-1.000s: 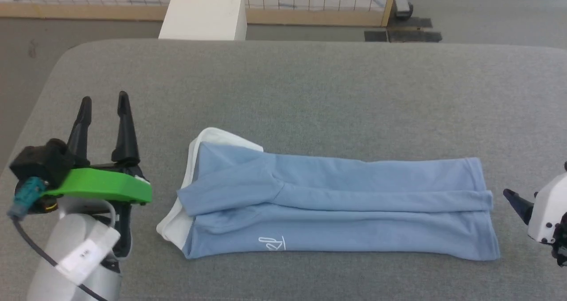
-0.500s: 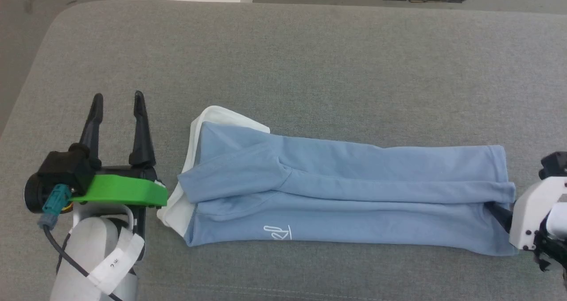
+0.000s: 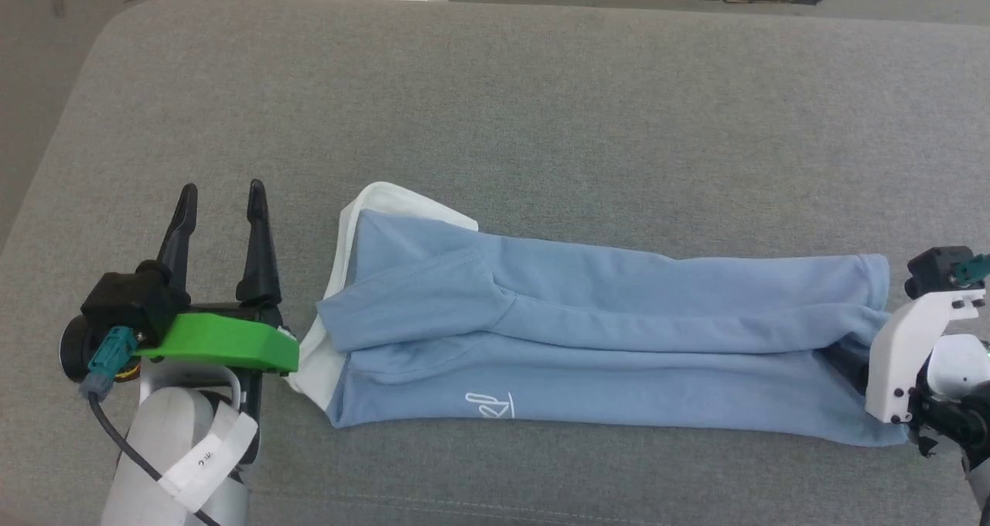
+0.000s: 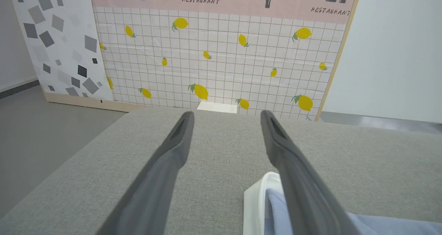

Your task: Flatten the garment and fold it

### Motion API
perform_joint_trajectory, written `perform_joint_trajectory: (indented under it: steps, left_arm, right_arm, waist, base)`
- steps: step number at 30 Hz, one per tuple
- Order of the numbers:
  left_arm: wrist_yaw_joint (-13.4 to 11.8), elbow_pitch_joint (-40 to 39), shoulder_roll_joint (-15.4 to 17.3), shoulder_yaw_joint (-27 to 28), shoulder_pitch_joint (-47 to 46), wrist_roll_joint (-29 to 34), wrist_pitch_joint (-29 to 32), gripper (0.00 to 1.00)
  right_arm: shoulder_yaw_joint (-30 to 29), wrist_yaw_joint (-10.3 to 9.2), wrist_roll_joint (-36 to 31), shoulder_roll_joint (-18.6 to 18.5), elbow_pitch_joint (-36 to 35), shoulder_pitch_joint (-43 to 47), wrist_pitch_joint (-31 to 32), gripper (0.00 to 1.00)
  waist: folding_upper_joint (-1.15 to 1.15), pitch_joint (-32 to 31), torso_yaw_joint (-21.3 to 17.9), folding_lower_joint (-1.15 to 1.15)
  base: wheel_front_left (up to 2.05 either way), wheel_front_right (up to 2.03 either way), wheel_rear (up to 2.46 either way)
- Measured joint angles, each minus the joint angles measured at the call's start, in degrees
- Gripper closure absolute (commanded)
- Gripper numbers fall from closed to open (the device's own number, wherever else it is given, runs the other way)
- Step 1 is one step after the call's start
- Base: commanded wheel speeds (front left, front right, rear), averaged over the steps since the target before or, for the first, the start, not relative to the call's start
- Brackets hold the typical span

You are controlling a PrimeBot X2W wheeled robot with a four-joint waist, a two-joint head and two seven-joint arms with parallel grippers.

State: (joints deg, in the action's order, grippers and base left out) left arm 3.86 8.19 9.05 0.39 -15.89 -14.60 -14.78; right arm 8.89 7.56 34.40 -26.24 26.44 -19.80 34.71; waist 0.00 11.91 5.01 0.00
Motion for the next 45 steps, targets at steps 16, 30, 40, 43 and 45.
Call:
perform_joint_trajectory:
  steps: [16, 30, 40, 43, 45]
  left_arm:
    - [1.21, 0.42, -1.13, 1.34, 0.03, 1.51, -0.01, 0.0]
    - [1.71, 1.02, -1.34, 1.56, 0.65, 1.96, -0.01, 0.0]
    - [1.89, 1.78, -1.92, 2.1, 2.15, 1.92, -0.01, 0.0]
    - [1.89, 1.92, -2.02, 2.4, 2.76, 1.92, -0.01, 0.0]
    - [1.89, 1.92, -2.05, 2.63, 3.09, 1.92, -0.01, 0.0]
  right_arm:
    - [-5.63, 0.07, -2.59, -0.89, 4.6, -1.65, 2.33, 1.0]
    - [-23.82, 0.04, -15.83, -2.47, 9.73, -1.61, 3.58, 1.0]
    - [-12.44, 0.04, -15.06, -4.08, -6.58, 1.31, 10.33, 1.0]
    - [-8.99, 0.03, -12.26, -5.99, -13.1, 3.28, 13.45, 1.0]
    - [-7.5, 0.03, -10.09, -6.31, -17.16, 4.26, 15.61, 1.0]
  waist:
    - [0.0, -0.21, -0.42, 0.0]
    - [0.0, -1.05, -0.78, 0.0]
    - [0.0, -3.55, -1.44, 0.0]
    - [0.0, -4.49, -1.71, 0.0]
    - [0.0, -5.09, -1.93, 0.0]
  base:
    - [0.0, 0.0, 0.0]
    - [0.0, 0.0, 0.0]
    - [0.0, 0.0, 0.0]
    - [0.0, 0.0, 0.0]
    - [0.0, 0.0, 0.0]
